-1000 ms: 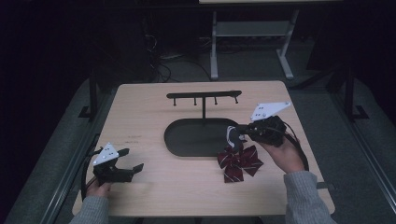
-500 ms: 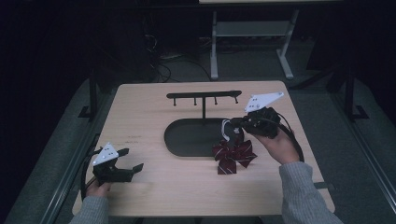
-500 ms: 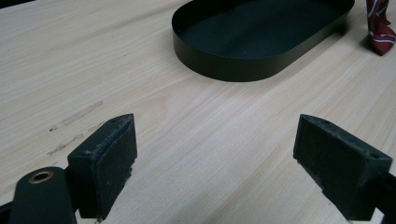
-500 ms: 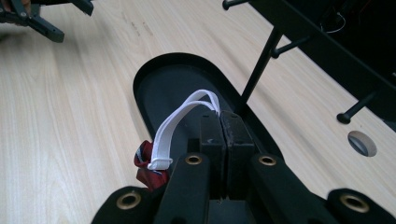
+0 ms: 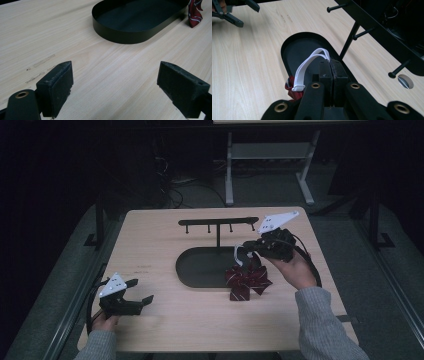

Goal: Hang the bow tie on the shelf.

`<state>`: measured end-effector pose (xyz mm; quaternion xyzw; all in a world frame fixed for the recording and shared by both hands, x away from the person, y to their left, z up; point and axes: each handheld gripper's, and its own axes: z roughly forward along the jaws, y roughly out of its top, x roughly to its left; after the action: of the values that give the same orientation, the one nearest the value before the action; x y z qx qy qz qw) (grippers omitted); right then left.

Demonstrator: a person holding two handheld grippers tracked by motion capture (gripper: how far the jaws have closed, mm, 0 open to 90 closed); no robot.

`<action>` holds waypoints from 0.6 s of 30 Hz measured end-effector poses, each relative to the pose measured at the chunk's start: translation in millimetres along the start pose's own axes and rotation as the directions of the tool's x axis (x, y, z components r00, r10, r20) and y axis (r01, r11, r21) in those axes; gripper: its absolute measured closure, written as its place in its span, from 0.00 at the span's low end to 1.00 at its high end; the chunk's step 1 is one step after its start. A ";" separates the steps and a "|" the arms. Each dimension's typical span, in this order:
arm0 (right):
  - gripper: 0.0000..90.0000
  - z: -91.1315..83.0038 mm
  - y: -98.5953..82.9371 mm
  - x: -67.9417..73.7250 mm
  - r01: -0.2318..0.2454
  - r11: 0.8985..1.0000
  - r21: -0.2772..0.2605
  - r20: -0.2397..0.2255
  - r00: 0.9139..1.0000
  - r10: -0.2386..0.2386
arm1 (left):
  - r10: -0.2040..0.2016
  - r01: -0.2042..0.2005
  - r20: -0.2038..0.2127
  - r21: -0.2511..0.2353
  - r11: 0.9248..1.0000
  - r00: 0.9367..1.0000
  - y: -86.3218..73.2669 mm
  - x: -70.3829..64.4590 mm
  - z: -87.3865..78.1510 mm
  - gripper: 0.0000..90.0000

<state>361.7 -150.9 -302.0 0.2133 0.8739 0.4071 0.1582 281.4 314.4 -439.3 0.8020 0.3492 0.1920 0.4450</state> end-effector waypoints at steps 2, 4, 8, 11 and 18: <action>0.98 0.9 2.3 -0.8 0.003 1.000 0.002 0.001 1.000 -0.003 | 0.002 -0.002 0.001 0.002 1.000 1.000 0.2 0.0 -0.3 0.14; 0.98 1.7 3.6 -1.4 0.003 1.000 -0.003 -0.004 1.000 -0.003 | 0.004 -0.004 0.000 0.004 1.000 1.000 0.3 0.3 -0.6 0.14; 0.98 4.1 6.1 -3.3 0.003 1.000 0.002 -0.005 1.000 -0.003 | 0.000 0.000 0.000 -0.004 1.000 1.000 0.3 -0.4 -0.6 0.14; 0.98 6.1 10.0 -5.5 0.000 1.000 0.002 -0.009 1.000 0.000 | 0.001 -0.001 0.003 -0.002 1.000 1.000 0.3 -0.4 0.2 0.14; 0.98 10.7 16.1 -10.3 -0.004 1.000 0.005 -0.017 1.000 0.005 | 0.002 -0.002 0.001 -0.001 1.000 1.000 0.4 -0.2 -0.4 0.14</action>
<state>379.3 -139.8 -295.0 0.2122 0.8758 0.4070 0.1494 281.2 314.3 -438.7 0.8023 0.3482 0.1919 0.4453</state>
